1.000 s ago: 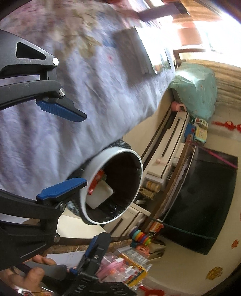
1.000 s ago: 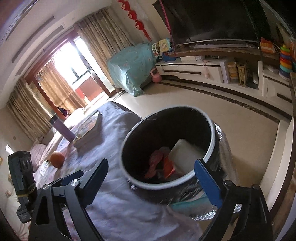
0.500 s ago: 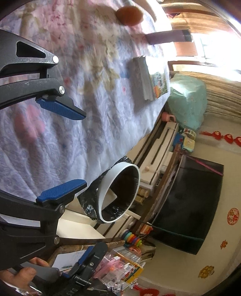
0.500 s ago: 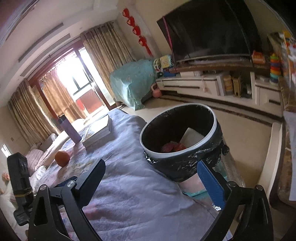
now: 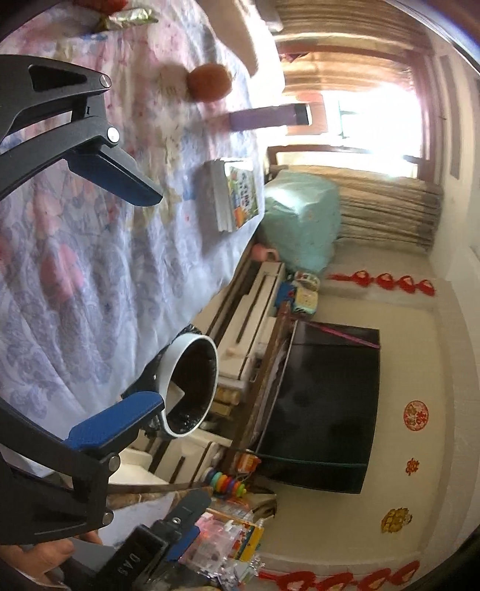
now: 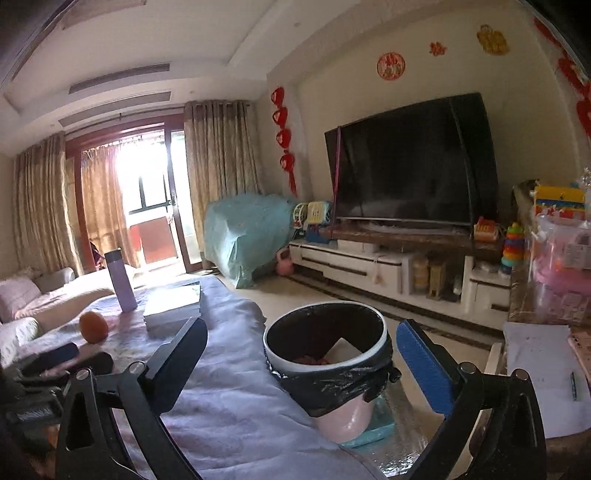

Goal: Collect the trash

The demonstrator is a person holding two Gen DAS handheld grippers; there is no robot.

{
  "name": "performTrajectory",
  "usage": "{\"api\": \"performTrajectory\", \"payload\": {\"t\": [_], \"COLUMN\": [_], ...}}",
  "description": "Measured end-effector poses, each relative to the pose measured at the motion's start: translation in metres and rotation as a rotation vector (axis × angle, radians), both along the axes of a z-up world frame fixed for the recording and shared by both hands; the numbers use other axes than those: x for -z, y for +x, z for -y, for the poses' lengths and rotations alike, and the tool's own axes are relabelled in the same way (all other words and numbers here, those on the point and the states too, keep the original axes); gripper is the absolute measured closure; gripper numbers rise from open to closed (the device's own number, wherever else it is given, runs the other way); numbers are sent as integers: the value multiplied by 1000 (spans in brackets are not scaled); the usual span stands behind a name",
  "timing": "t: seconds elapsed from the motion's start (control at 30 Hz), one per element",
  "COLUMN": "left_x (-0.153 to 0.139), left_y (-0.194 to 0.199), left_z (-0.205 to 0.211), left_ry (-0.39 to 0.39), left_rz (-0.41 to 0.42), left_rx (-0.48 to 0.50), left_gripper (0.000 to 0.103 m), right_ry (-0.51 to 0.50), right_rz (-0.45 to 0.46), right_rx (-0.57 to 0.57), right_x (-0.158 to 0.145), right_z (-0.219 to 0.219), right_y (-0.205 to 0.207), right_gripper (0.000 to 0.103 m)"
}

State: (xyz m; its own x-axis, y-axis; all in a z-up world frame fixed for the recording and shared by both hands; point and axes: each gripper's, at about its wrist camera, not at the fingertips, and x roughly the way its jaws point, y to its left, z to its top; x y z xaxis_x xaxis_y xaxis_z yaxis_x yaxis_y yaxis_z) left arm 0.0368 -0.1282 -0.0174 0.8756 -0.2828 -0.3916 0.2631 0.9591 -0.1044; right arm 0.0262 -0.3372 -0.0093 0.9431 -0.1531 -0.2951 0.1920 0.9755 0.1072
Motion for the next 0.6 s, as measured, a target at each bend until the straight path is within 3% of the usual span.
{"api": "performTrajectory", "payload": {"t": [0.3, 0.6], "left_x": [24, 26], "left_y": [-22, -31], "left_z": [14, 10], "left_ry": [88, 79], "left_rz": [65, 81], "left_rx": [-82, -130], "left_gripper": [1, 1], "right_ry": [0, -19], "right_rz": [-33, -37], "right_rx": [7, 8], "right_x": [23, 24], "right_z": [0, -1], "right_y": [-10, -16], "right_gripper": [0, 0]}}
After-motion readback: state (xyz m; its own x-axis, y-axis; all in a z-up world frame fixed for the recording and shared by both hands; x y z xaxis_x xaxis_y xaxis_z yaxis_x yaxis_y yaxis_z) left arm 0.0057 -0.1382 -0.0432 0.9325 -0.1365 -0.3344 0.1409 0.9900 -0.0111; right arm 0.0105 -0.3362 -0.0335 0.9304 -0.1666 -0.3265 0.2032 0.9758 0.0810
